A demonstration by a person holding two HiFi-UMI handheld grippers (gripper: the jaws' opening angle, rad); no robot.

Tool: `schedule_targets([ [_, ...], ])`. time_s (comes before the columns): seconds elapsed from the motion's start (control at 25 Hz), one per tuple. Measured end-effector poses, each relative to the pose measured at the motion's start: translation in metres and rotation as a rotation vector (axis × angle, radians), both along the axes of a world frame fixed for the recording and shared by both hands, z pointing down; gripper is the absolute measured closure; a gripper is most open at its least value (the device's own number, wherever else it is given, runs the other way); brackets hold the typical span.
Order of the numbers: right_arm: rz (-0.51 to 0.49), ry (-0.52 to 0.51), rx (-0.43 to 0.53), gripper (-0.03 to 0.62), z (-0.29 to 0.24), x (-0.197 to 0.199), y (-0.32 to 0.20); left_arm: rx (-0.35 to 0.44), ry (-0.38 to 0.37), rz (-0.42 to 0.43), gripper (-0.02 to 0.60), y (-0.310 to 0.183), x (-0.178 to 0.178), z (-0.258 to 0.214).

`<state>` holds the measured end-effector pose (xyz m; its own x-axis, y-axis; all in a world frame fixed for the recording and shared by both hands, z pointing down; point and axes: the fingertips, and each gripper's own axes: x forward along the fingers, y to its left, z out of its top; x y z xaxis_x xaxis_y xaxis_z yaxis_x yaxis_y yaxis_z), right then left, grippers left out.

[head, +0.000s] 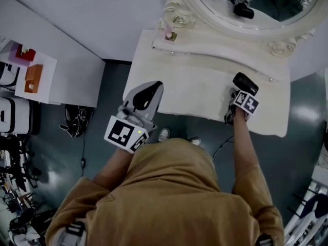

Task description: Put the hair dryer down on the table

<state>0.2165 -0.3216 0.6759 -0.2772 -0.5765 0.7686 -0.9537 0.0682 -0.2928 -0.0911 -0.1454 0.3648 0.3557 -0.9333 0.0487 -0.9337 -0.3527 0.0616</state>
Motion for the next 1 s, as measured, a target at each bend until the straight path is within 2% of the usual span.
schedule_targets([
  [0.24, 0.043, 0.035, -0.047, 0.332, 0.008, 0.005, -0.003, -0.005, 0.011, 0.018, 0.578, -0.001, 0.002, 0.004],
  [0.56, 0.002, 0.174, -0.081, 0.33, 0.015, 0.002, -0.003, -0.004, 0.029, 0.022, 0.578, -0.004, 0.001, 0.007],
  [0.76, -0.007, 0.22, -0.087, 0.33, 0.016, 0.002, -0.003, -0.01, 0.044, 0.015, 0.578, 0.0, -0.005, 0.011],
  [1.0, -0.009, 0.386, -0.109, 0.326, 0.014, 0.019, 0.003, -0.017, 0.055, 0.007, 0.578, 0.004, -0.014, 0.014],
])
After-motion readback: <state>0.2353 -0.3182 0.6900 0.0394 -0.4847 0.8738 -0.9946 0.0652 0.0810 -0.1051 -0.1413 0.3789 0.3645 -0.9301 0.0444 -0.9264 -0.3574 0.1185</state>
